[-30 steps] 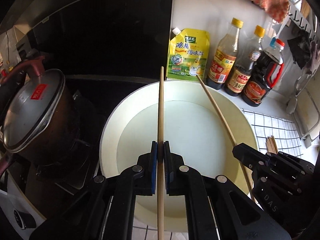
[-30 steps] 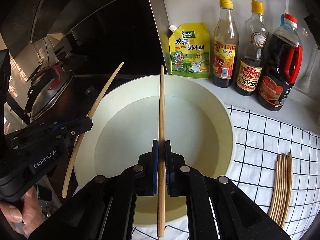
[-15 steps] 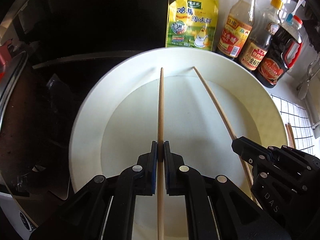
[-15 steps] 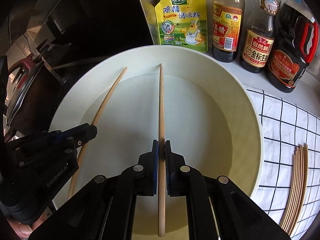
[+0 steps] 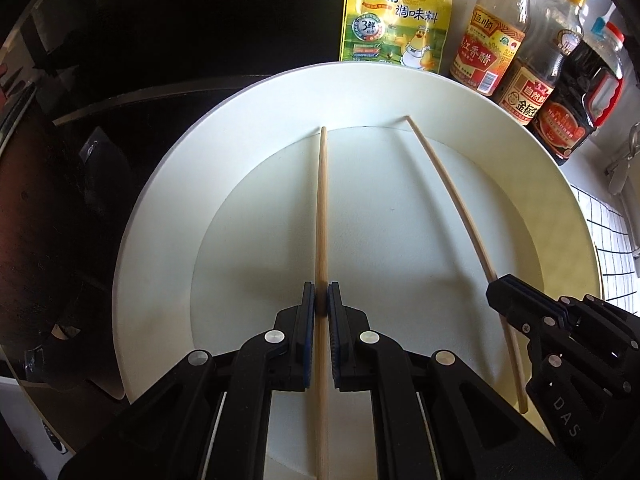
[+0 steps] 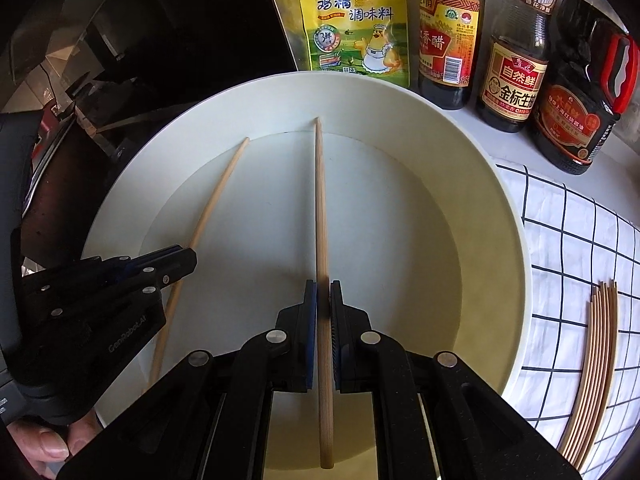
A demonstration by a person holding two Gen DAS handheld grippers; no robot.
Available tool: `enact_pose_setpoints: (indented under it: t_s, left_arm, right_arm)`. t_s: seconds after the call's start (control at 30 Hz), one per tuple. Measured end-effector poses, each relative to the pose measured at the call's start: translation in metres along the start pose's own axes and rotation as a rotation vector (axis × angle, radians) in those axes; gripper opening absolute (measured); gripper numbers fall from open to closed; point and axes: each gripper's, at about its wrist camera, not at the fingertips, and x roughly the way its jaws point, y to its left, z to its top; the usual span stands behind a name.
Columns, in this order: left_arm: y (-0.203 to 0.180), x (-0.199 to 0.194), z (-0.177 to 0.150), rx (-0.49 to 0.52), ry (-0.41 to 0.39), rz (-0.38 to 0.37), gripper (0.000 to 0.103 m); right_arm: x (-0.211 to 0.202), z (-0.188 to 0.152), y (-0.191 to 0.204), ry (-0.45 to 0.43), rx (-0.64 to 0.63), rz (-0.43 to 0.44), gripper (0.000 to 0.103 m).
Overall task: Organize utensils
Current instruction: 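Open the right tool to drop its chopstick into the basin while the left tool releases its own, then move both open tools back over the chopstick bundle on the cloth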
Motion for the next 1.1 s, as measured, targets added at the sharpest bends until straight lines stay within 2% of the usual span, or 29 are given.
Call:
enact_pose_setpoints:
  t_s: [0.2,0.5,0.6,0.67,1.1]
  left_arm:
    - [0.006,-0.006,-0.001,-0.028,-0.008,0.02,0.01]
    - [0.008,-0.026,-0.005,-0.034,-0.046,0.01,0.022]
    - [0.006,-0.034,-0.009,-0.033,-0.064,0.019,0.039]
    - [0.006,-0.042,-0.013,-0.037,-0.095,0.02,0.058]
    - [-0.01,-0.095,-0.037,-0.01,-0.228,0.065,0.074]
  right_arm:
    - [-0.011,-0.004,-0.007,-0.046,0.012,-0.011,0.012]
    - [-0.029,-0.015,-0.011,-0.087,0.021,-0.008,0.015]
    - [-0.037,-0.02,-0.011,-0.103,0.02,-0.006,0.015]
    - [-0.041,-0.022,-0.01,-0.108,0.018,-0.005,0.015]
    - [-0.085,-0.044,-0.016,-0.148,0.01,-0.006,0.019]
